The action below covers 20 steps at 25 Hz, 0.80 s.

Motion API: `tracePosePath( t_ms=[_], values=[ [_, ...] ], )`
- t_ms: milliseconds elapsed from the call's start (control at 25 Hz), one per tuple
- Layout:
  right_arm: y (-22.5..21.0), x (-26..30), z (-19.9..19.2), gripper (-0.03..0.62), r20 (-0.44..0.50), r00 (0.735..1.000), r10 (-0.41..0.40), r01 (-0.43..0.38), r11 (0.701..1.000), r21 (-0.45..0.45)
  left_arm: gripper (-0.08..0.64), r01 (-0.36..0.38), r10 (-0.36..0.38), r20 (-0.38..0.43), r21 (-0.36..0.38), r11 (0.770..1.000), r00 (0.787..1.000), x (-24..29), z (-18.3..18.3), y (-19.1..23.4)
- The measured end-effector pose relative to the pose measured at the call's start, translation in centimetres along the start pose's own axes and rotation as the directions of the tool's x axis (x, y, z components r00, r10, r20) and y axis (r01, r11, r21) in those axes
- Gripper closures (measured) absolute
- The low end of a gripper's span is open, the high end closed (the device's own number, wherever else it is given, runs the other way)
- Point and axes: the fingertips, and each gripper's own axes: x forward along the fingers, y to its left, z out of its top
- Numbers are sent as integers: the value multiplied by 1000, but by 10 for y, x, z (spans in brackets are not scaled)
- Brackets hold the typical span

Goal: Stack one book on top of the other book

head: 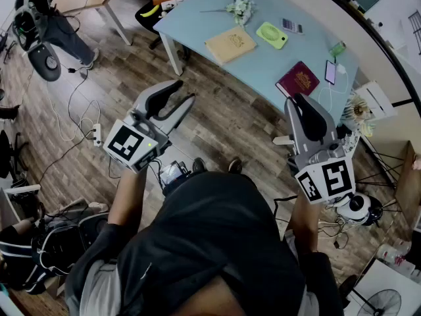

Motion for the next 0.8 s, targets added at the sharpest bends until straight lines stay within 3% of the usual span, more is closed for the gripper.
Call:
tracePosePath(
  t_ms=[520,800],
  values=[
    [23,18,-8,552,-14,1000,-23,23,1000,-4,354,18,-18,11,13,1000,1000,-13,-22,30],
    [22,29,-8,551,-1,999,-41,41,998,43,354,54,-54,-3,-11,998,999,-6,-16,30]
  ],
)
